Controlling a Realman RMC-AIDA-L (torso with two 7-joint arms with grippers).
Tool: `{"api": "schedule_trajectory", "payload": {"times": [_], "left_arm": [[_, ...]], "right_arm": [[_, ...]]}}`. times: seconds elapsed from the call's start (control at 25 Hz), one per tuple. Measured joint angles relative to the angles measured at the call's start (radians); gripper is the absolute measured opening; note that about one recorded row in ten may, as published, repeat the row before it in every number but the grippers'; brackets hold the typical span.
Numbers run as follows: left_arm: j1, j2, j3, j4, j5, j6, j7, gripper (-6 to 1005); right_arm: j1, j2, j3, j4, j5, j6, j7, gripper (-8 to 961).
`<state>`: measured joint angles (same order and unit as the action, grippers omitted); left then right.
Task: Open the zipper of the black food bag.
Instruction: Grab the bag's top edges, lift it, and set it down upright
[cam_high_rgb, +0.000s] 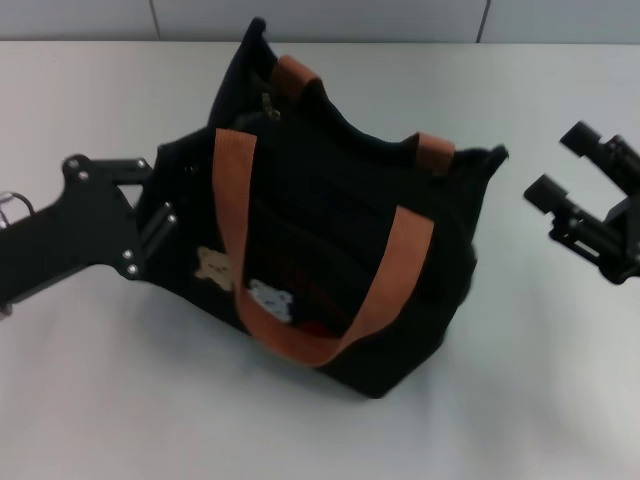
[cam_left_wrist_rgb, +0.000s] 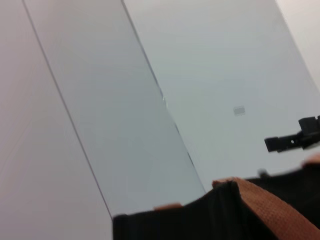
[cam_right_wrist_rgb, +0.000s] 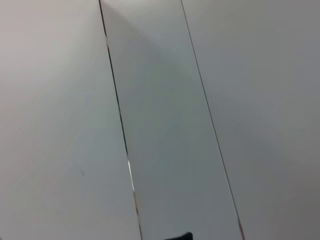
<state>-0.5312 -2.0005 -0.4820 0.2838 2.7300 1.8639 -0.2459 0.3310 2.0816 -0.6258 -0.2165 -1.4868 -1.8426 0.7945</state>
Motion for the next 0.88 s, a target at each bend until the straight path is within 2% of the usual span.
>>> {"api": "schedule_trajectory", "payload": {"times": [0.28, 0.32, 0.4, 0.44, 0.48, 0.56, 0.6, 0.64, 0.84, 0.88], "left_arm": [[-0.013, 0.006, 0.008, 0.0, -0.037, 0.085, 0.082, 107], [-0.062, -0.009, 0.026, -0.012, -0.041, 0.131, 0.222, 107], [-0.067, -0.012, 0.028, -0.015, -0.041, 0.13, 0.239, 108], [-0.082, -0.027, 0.038, -0.022, -0.042, 0.123, 0.311, 108], [-0.082, -0.027, 0.038, -0.022, -0.042, 0.123, 0.311, 107], [-0.105, -0.054, 0.046, -0.024, -0.043, 0.107, 0.398, 106], [-0.105, -0.054, 0.046, -0.024, -0.043, 0.107, 0.398, 105], [-0.119, -0.064, 0.049, -0.027, -0.042, 0.101, 0.431, 104], [-0.123, -0.067, 0.058, -0.046, -0.042, 0.099, 0.488, 100], [-0.116, -0.068, 0.068, -0.104, -0.042, 0.096, 0.589, 99]], "right_arm": [[0.037, 0.003, 0.015, 0.039, -0.006, 0.01, 0.002, 838], [0.043, 0.003, 0.011, 0.048, -0.01, 0.011, 0.002, 838], [0.056, 0.003, -0.008, 0.058, -0.028, 0.024, 0.002, 838], [0.063, 0.004, -0.02, 0.061, -0.041, 0.038, 0.002, 838], [0.069, 0.004, -0.032, 0.062, -0.051, 0.062, 0.003, 838], [0.08, 0.005, -0.056, 0.062, -0.062, 0.117, 0.016, 838], [0.086, 0.005, -0.075, 0.061, -0.063, 0.147, 0.033, 838], [0.09, 0.004, -0.092, 0.059, -0.065, 0.175, 0.05, 838], [0.109, 0.001, -0.148, 0.046, -0.07, 0.265, 0.114, 838], [0.112, 0.001, -0.157, 0.042, -0.077, 0.279, 0.124, 838]]}}
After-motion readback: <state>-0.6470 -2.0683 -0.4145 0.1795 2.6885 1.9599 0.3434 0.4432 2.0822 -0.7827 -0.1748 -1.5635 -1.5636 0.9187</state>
